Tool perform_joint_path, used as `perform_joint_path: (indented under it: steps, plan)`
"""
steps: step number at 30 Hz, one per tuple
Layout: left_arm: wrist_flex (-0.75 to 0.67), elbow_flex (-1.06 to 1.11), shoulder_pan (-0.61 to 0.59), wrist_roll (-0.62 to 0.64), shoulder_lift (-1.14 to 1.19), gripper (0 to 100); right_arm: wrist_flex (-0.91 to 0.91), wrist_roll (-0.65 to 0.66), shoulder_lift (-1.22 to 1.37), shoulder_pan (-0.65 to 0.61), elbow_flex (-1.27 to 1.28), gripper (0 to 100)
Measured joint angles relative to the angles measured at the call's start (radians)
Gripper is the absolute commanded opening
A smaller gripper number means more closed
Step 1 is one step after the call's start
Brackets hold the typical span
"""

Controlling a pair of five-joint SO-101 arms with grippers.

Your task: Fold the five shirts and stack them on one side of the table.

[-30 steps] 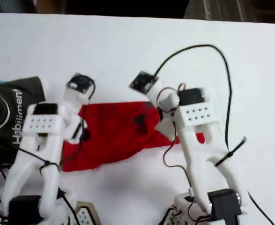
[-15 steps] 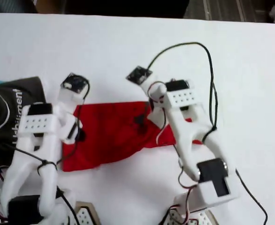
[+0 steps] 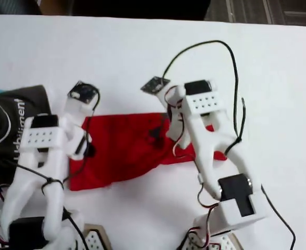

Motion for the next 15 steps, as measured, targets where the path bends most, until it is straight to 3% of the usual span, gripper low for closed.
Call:
perform_joint_path:
  steps: [15]
  plan:
    - [0.017,0.0,0.0,0.0,0.0,26,-0.187,0.0,0.04,-0.003,0.095,14.5]
